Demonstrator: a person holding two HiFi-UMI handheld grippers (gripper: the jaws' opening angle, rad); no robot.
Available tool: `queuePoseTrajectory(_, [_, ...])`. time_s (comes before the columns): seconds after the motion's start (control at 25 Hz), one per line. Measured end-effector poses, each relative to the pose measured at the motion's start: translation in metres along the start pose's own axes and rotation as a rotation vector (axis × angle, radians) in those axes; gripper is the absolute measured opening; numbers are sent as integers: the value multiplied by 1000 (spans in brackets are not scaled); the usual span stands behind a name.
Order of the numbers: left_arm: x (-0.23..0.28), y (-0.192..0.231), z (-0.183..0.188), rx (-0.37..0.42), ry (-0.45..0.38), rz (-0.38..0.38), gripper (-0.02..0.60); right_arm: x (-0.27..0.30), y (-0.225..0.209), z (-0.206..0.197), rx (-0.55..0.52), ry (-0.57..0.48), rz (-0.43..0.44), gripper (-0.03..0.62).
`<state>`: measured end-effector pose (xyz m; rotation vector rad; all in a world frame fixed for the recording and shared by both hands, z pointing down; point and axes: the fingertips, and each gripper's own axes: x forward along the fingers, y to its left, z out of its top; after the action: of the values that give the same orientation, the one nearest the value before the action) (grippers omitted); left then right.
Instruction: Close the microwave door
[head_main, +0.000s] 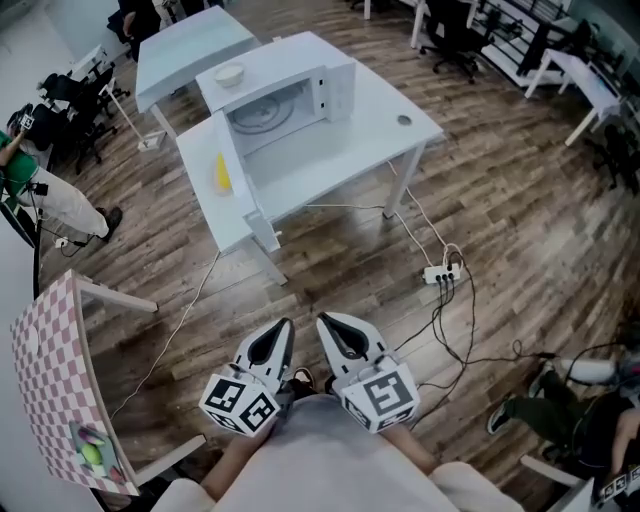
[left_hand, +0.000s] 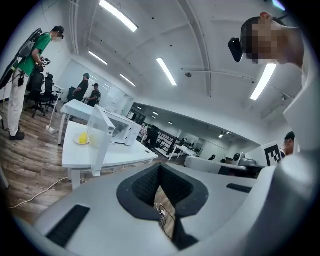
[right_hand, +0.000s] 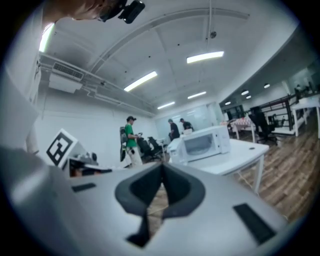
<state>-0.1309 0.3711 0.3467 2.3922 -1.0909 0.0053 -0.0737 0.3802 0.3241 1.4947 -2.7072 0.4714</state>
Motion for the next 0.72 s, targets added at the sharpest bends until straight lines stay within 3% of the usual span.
queuePoseTrajectory(0.32, [15,-14,-5,-1,-13,11,17,-7,-14,1,-2,5,55,23])
queuePoseTrajectory(0.72, [32,-2,2,-21,-16,4,16,15,-25,4,-8,16,92,23])
